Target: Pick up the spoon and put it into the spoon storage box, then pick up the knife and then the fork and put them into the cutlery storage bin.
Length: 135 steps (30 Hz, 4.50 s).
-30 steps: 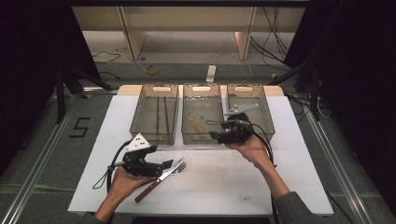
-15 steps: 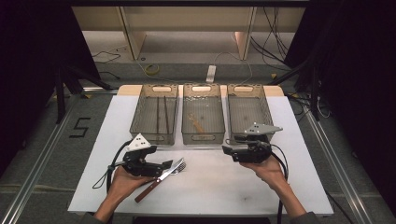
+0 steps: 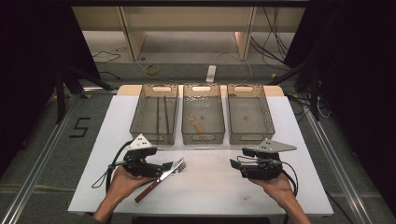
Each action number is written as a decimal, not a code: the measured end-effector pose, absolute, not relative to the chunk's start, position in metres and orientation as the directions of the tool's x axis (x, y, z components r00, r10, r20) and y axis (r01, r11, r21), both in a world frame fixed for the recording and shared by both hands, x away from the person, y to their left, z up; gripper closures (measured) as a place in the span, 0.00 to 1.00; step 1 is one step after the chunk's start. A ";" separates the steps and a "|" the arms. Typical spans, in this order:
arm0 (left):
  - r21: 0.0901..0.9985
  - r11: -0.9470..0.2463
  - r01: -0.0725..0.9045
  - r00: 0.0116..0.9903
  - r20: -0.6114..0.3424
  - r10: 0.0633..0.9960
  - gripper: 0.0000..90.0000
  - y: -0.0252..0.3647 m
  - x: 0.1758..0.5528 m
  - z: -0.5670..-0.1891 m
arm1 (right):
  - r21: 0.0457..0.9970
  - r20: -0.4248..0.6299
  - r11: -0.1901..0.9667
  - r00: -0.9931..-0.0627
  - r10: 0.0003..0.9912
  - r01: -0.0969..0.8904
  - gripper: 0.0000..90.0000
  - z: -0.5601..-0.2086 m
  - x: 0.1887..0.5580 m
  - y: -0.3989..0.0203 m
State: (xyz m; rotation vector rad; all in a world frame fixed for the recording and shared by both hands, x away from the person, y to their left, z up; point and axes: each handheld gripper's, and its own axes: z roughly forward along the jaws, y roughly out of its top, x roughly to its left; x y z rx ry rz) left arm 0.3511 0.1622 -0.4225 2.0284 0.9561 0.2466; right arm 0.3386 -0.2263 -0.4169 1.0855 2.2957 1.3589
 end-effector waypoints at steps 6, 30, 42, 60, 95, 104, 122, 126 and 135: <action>0.751 -0.364 0.551 0.693 -0.169 0.701 0.17 0.158 0.347 -0.422 | 0.834 0.147 0.287 -0.691 0.708 0.471 0.36 -0.421 0.332 -0.226; 0.595 -0.535 0.600 0.723 -0.118 0.680 0.21 0.152 0.337 -0.432 | 0.823 0.137 0.314 -0.701 0.700 0.474 0.34 -0.431 0.315 -0.229; 0.523 -0.568 0.635 0.706 -0.095 0.702 0.27 0.159 0.335 -0.439 | 0.828 0.149 0.297 -0.696 0.702 0.476 0.31 -0.432 0.312 -0.231; 0.421 -0.611 0.671 0.700 -0.087 0.709 0.35 0.162 0.333 -0.449 | 0.829 0.156 0.287 -0.690 0.706 0.480 0.30 -0.431 0.310 -0.234; 0.295 -0.666 0.685 0.708 -0.056 0.704 0.72 0.163 0.335 -0.464 | 0.826 0.141 0.306 -0.699 0.701 0.474 0.31 -0.431 0.310 -0.231; 0.282 -0.691 0.666 0.725 -0.028 0.688 0.80 0.159 0.335 -0.464 | 0.825 0.139 0.310 -0.701 0.699 0.473 0.32 -0.431 0.310 -0.232; 0.346 -0.654 0.672 0.718 -0.090 0.690 0.85 0.164 0.334 -0.458 | 0.827 0.138 0.309 -0.701 0.700 0.471 0.32 -0.430 0.309 -0.232; 0.381 -0.636 0.671 0.716 -0.112 0.689 0.85 0.165 0.333 -0.452 | 0.827 0.138 0.309 -0.702 0.699 0.470 0.33 -0.430 0.309 -0.232; 0.549 -0.542 0.636 0.719 -0.167 0.674 0.85 0.157 0.328 -0.432 | 0.832 0.189 0.268 -0.701 0.687 0.486 0.33 -0.429 0.309 -0.224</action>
